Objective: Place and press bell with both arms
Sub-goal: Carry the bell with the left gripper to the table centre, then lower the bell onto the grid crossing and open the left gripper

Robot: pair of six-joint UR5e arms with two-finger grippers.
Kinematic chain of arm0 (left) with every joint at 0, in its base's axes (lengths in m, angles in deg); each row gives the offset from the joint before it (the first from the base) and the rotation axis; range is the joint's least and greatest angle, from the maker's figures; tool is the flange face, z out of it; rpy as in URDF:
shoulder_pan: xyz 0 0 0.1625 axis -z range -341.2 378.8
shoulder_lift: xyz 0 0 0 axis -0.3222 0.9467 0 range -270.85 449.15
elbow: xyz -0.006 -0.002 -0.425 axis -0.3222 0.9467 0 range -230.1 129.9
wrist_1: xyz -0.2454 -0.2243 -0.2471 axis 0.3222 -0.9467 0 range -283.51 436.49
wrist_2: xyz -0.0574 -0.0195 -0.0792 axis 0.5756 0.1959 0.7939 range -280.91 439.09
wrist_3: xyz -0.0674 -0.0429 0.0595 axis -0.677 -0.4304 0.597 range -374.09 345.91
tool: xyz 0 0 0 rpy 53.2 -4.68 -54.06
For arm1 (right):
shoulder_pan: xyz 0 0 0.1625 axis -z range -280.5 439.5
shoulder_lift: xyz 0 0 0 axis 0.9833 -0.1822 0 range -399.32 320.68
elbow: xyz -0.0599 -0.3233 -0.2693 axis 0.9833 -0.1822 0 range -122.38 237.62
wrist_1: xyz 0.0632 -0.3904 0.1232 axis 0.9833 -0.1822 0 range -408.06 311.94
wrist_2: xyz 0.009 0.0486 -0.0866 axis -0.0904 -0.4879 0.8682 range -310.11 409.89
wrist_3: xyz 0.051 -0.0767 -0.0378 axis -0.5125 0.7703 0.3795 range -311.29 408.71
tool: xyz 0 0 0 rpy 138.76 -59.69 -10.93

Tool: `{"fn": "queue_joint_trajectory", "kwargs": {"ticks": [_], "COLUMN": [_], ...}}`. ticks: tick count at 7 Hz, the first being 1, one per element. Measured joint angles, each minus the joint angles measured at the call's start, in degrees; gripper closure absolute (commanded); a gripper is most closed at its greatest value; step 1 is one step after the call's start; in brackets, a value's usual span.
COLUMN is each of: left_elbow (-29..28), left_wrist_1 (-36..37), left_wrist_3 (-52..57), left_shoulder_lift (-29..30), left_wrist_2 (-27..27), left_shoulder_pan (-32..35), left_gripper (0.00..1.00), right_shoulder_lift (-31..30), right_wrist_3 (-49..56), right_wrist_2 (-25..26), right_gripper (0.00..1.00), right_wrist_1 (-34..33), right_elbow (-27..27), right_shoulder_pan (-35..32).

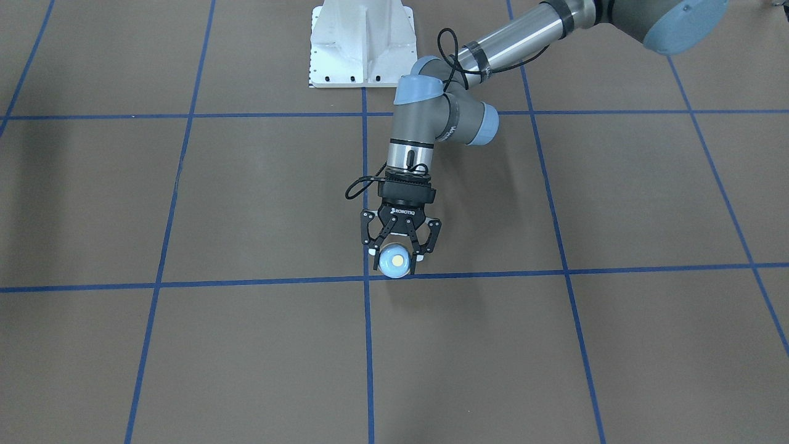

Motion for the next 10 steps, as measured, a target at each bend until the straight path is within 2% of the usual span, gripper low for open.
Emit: {"fn": "queue_joint_trajectory", "kwargs": {"ticks": [4, 6, 7, 8, 9, 10], "left_elbow": [-7.2, -9.0, -9.5, -9.6, -9.7, -9.7], "left_wrist_1": [-0.4, -0.4, -0.4, -0.4, -0.3, -0.3], "left_wrist_3": [0.1, 0.1, 0.1, 0.1, 0.1, 0.0], "left_shoulder_lift": [5.4, 6.2, 6.3, 6.3, 6.3, 6.3], "left_wrist_2": [0.0, 0.0, 0.0, 0.0, 0.0, 0.0], "left_shoulder_pan": [-1.7, -1.8, -1.8, -1.8, -1.8, -1.8], "left_gripper": [1.00, 1.00, 0.77, 0.14, 0.00, 0.00], "right_shoulder_lift": [0.0, 0.0, 0.0, 0.0, 0.0, 0.0], "right_wrist_3": [0.1, 0.1, 0.1, 0.1, 0.1, 0.1], "right_wrist_2": [-0.2, -0.2, -0.2, -0.2, -0.2, -0.2], "right_gripper": [0.00, 0.00, 0.00, 0.00, 0.00, 0.00], "right_wrist_1": [0.0, 0.0, -0.1, -0.1, -0.1, -0.1], "right_elbow": [-0.2, -0.2, -0.2, -0.3, -0.2, -0.2], "right_shoulder_pan": [0.0, 0.0, 0.0, 0.0, 0.0, 0.0]}}
